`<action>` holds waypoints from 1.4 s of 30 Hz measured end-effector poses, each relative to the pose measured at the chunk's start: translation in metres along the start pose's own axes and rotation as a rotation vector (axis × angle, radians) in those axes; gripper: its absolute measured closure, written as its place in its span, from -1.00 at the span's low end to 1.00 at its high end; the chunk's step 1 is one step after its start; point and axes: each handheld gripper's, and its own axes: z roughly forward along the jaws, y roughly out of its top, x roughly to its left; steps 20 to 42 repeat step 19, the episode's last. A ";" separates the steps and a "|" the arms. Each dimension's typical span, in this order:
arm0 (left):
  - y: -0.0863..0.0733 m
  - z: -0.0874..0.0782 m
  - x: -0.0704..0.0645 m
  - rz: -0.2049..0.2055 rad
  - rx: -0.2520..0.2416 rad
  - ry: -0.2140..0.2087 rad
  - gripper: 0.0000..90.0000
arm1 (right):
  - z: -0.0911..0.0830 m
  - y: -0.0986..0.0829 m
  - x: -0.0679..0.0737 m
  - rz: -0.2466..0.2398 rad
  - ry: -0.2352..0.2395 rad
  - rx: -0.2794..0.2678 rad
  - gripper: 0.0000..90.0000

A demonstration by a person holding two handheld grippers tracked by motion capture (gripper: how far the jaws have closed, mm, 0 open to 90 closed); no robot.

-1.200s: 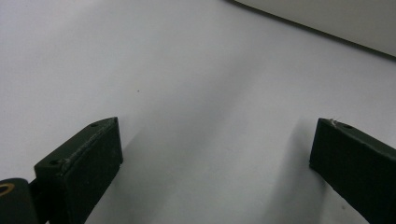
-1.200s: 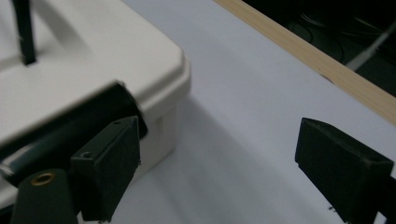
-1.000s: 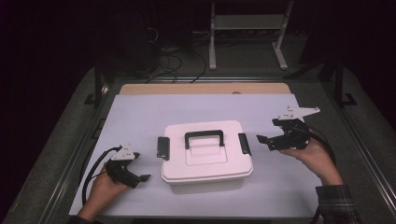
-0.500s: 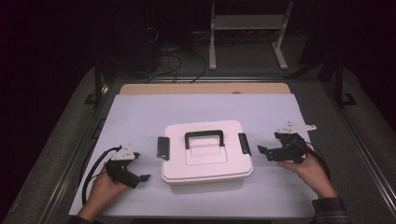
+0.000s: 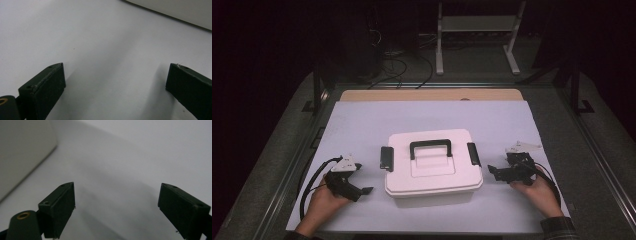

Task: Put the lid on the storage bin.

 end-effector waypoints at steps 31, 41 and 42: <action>0.000 0.000 0.000 0.000 0.000 0.000 -0.97 | 0.008 -0.015 0.003 0.030 -0.003 -0.006 -0.71; 0.000 0.000 0.000 0.000 0.000 0.000 -0.97 | 0.008 -0.015 0.003 0.030 -0.003 -0.006 -0.71; 0.000 0.000 0.000 0.000 0.000 0.000 -0.97 | 0.008 -0.015 0.003 0.030 -0.003 -0.006 -0.71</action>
